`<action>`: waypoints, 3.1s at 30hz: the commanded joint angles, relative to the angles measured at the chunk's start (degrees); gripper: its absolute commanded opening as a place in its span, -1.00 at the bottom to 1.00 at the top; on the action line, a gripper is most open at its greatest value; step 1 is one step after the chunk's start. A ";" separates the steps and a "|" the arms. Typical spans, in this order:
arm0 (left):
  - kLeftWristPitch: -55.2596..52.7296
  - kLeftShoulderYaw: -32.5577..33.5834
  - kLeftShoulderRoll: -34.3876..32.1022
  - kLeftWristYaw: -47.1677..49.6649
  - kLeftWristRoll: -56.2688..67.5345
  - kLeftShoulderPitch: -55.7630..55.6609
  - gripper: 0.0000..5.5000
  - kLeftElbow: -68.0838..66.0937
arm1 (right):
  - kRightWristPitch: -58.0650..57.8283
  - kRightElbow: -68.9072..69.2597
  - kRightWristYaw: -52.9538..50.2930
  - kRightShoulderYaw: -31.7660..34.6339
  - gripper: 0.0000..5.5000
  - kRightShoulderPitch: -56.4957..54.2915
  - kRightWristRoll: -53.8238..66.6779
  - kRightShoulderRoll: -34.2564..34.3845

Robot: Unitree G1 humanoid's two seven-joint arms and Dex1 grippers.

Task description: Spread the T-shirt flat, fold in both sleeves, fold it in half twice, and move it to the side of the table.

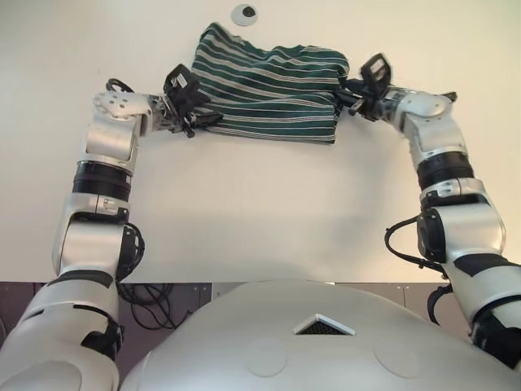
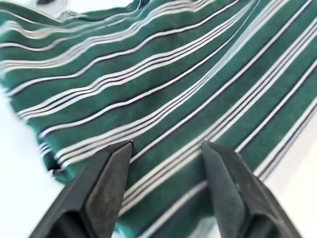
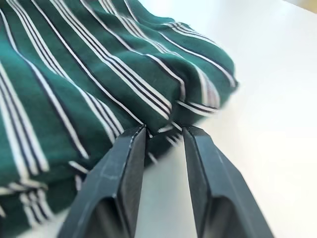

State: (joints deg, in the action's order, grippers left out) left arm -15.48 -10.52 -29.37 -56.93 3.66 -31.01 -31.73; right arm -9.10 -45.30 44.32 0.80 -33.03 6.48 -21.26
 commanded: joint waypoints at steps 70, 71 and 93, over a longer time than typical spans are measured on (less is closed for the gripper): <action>-1.98 -2.11 -28.52 -27.46 29.40 20.33 -0.08 40.14 | -21.90 44.35 -7.37 2.38 -0.52 18.82 14.52 0.04; -3.00 -1.09 -26.73 -24.69 28.82 18.86 -0.08 38.10 | -20.58 43.14 -7.10 0.57 -0.52 17.43 13.55 0.87; 12.38 4.58 -0.15 14.08 4.53 2.41 -0.08 -0.26 | 8.99 -6.77 11.76 -7.88 -0.52 -7.20 4.30 12.39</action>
State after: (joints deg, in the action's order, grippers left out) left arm -3.49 -6.26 -30.28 -42.19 9.00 -27.23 -30.97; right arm -1.70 -50.05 55.18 -7.21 -38.25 11.39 -9.33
